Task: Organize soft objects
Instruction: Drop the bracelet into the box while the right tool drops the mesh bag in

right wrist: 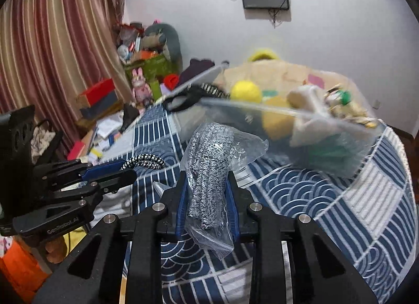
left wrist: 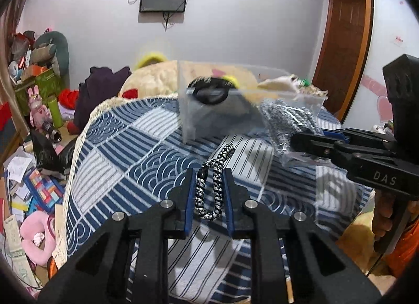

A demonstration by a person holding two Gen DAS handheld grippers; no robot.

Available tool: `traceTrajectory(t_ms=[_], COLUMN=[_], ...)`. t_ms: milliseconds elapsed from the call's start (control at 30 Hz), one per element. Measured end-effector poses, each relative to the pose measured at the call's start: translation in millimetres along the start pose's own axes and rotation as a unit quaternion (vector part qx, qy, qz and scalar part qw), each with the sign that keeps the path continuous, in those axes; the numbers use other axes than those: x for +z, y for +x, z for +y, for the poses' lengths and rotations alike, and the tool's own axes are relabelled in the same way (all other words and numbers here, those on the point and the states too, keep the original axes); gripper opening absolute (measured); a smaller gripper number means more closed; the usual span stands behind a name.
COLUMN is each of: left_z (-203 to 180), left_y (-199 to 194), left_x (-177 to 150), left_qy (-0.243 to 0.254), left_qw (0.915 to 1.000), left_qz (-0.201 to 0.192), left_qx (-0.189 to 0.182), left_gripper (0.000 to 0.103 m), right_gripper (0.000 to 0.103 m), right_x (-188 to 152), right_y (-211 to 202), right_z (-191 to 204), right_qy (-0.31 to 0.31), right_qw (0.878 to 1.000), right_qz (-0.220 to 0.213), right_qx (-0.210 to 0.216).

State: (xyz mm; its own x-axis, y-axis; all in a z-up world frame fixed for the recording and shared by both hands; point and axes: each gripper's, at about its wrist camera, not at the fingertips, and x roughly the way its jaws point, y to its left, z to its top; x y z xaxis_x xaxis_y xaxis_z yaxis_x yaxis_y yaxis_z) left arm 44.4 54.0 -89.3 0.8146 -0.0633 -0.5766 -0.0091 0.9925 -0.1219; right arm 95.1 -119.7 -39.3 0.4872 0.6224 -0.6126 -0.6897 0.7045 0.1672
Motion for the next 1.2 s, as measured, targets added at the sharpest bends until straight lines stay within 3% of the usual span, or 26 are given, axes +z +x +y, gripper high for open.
traceTrajectory(t_ms=[300, 600, 967, 1200], left_z=[-20.3, -30.1, -27.1, -33.3], left_y=[-11.6, -4.4, 20.5, 48.7], left_x=[34.4, 69.5, 95.1, 100.8], left_qy=[0.015, 0.017, -0.001, 0.002], left_qw=[0.9991, 0.9979, 0.9976, 0.9986], left_qz=[-0.039, -0.063, -0.067, -0.051], left_qx=[-0.003, 0.000, -0.016, -0.014], left_gripper=[0.019, 0.019, 0.019, 0.019], right_gripper=[0.024, 0.024, 0.024, 0.024], right_x=[14.9, 39.3, 62.2, 69.5], right_y=[-37.3, -45.9, -32.3, -2.9], right_z=[-13.7, -17.5, -30.3, -35.5], right_qy=[0.010, -0.011, -0.002, 0.004], right_qw=[0.997, 0.993, 0.991, 0.994], right_qz=[-0.067, -0.102, -0.117, -0.091], right_qx=[-0.026, -0.052, -0.064, -0.064])
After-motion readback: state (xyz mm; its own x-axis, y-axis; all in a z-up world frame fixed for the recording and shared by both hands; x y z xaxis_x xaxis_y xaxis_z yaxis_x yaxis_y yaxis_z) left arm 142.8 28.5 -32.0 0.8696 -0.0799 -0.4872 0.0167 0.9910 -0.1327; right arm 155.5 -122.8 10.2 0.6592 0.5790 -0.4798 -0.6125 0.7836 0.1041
